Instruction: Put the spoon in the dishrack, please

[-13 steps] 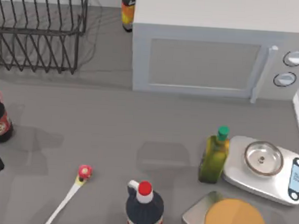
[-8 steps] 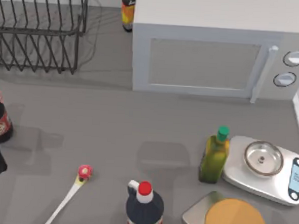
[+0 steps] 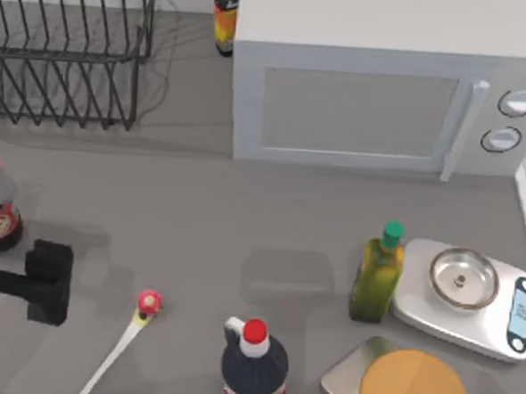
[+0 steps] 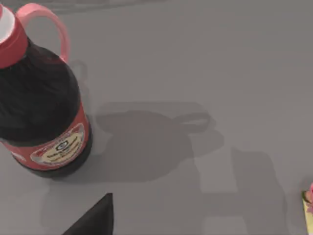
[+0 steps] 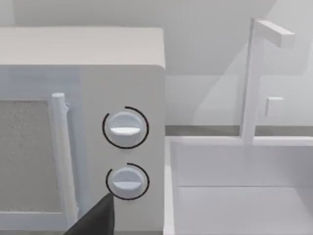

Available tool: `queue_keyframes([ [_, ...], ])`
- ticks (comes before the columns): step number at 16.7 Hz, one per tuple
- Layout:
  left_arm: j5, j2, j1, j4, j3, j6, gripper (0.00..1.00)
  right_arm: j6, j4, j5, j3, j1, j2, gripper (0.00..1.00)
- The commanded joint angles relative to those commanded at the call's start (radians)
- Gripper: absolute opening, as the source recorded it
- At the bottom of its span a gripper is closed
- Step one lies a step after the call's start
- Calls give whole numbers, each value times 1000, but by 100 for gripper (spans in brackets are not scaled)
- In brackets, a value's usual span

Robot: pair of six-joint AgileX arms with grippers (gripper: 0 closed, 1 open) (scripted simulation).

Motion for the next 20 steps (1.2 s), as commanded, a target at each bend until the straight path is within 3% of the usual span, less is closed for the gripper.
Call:
queue_keyframes([
  [5,0,457,-159,-305,264,-24,100,0,0,0,0,0,0,100],
  [10,2,748,-270,-505,467,-42,100,0,0,0,0,0,0,100],
  [20,2,826,-296,-537,512,-45,100,0,0,0,0,0,0,100],
])
